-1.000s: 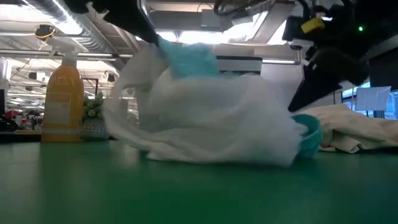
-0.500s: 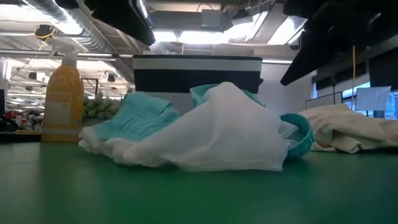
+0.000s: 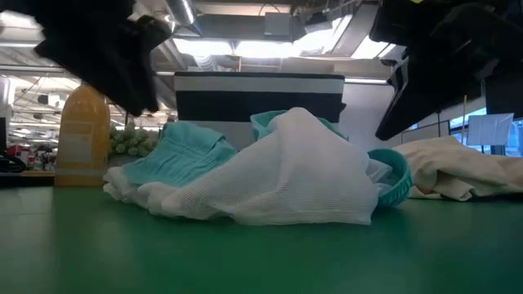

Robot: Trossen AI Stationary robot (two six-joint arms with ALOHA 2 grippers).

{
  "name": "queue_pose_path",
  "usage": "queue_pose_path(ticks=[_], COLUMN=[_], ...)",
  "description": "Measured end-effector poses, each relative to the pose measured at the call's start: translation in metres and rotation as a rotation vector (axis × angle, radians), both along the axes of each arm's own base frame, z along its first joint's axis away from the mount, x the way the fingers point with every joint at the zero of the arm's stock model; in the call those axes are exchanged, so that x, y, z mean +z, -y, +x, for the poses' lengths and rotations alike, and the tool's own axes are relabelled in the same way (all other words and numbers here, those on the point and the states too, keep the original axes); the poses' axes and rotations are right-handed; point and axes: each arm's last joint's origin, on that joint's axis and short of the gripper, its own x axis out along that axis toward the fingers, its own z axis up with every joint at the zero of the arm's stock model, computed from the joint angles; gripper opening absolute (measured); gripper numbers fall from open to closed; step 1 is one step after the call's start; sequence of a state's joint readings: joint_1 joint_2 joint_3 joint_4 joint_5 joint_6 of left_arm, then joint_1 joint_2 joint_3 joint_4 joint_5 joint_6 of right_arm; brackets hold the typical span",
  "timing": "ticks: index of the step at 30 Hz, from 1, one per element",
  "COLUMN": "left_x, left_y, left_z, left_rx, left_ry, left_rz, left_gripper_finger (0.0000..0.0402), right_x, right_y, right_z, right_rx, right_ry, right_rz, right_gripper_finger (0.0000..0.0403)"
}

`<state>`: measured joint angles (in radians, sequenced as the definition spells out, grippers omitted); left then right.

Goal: Fold laundry
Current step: Fold the blue shorts

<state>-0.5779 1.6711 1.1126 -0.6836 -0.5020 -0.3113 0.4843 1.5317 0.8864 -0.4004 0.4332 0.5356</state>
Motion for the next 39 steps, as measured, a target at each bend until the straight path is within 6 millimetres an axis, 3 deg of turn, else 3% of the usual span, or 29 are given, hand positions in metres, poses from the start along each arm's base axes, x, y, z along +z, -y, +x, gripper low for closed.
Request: queue_pose_path(ticks=[13,23,39], left_x=[-0.043,-0.041,-0.04], left_y=[0.005,-0.009,-0.014], left_z=[0.011,0.019,0.02], left_rx=[-0.073,-0.066,-0.046], left_ry=[-0.14,-0.147,-0.141], left_rz=[0.088,0.11,0.136], left_gripper_finger=[0.012,0.0123,0.0253], right_x=[0.0,0.0,0.001], right_y=[0.0,0.001,0.002], right_z=[0.001,0.001,0.001], right_rx=[0.01,0.013,0.018], right_ry=[0.011,0.016,0.021], right_rz=[-0.028,-0.061,-0.095], right_gripper_finger=[0.0058,0.0058,0.0058])
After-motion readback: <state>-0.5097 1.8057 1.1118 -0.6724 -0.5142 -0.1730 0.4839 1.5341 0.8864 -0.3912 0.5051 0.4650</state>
